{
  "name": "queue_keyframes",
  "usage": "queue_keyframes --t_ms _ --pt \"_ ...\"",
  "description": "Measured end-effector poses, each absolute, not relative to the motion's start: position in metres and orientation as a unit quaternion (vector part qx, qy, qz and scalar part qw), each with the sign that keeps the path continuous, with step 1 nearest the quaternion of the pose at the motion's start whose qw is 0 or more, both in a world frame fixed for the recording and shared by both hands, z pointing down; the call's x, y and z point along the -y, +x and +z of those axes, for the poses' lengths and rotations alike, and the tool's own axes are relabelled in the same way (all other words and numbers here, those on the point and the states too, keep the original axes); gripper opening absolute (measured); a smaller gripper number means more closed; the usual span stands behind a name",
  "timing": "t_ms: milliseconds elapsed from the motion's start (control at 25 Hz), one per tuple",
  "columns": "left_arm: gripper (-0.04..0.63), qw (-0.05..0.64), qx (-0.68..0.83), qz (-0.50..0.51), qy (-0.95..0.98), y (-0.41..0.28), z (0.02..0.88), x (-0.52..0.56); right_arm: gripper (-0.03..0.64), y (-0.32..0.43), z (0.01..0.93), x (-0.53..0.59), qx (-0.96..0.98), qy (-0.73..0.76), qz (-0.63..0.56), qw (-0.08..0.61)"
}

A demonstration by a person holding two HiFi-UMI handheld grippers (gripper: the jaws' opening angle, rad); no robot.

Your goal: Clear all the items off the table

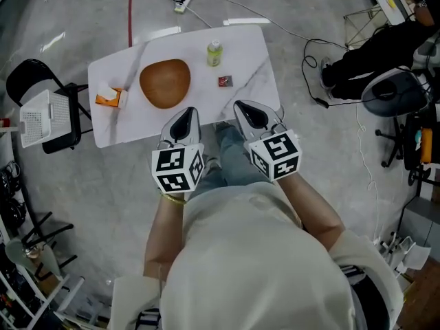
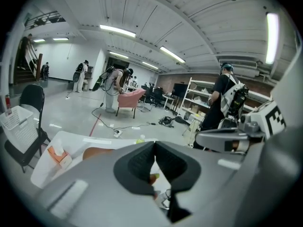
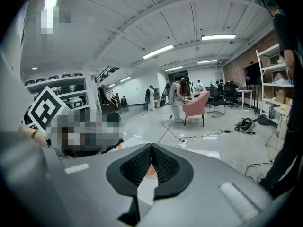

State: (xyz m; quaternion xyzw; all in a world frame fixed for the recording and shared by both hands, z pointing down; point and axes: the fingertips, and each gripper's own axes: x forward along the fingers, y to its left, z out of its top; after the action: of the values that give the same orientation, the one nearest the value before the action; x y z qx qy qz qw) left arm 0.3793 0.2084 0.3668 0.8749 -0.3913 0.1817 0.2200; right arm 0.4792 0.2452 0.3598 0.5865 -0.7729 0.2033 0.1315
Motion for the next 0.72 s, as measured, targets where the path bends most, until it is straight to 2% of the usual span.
queue_keyframes --t_ms 720 --pt "0.009 0.251 0.4 0.222 0.853 0.431 0.466 -0.142 0.014 0.535 0.471 -0.168 0.777 0.543 0.245 0.205"
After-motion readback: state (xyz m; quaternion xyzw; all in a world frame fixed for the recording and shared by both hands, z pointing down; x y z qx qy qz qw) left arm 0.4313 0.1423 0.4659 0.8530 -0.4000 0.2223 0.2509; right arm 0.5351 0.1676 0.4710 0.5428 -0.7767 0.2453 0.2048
